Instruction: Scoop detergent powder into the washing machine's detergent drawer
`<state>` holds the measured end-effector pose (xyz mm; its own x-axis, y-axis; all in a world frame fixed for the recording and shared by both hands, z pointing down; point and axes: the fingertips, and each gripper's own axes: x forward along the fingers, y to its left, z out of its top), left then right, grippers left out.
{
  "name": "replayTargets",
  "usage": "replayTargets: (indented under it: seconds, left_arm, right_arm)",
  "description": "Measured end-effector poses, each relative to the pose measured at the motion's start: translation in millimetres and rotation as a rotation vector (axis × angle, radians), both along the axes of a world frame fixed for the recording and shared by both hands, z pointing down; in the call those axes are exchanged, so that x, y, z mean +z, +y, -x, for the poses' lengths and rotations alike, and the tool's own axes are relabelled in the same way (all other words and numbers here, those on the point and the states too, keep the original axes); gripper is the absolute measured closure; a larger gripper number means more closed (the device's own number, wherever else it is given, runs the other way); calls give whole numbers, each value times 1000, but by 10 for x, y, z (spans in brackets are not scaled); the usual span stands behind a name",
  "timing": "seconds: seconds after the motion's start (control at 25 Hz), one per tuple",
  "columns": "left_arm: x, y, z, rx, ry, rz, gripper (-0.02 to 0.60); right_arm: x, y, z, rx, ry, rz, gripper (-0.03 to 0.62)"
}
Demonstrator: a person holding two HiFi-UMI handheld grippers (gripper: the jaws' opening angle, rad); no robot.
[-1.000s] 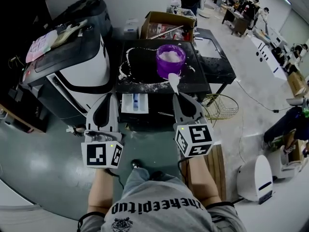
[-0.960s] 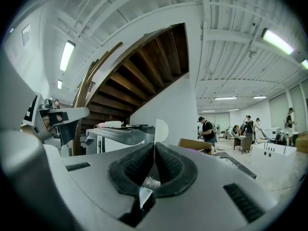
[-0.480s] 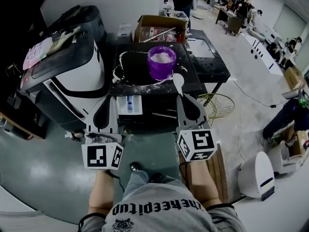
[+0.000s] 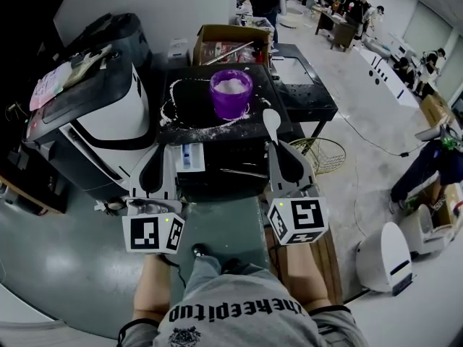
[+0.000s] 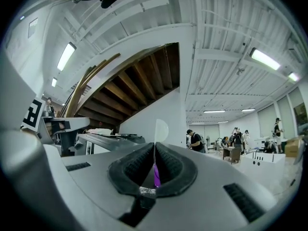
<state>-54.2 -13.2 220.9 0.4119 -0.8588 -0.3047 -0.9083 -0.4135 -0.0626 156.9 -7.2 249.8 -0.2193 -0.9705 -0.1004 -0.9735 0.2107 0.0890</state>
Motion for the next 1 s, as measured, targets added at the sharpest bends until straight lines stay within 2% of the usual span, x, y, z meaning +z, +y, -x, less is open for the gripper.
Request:
replayTargets:
  seconds: [0.28, 1.0]
  left_arm:
    - [-33, 46, -128, 20, -2, -4, 578]
    - [-2, 100, -179, 32, 5, 3, 578]
  right_arm:
    - [-38, 98, -153, 26, -12, -12, 586]
    - [9, 181, -176, 32, -3, -4, 586]
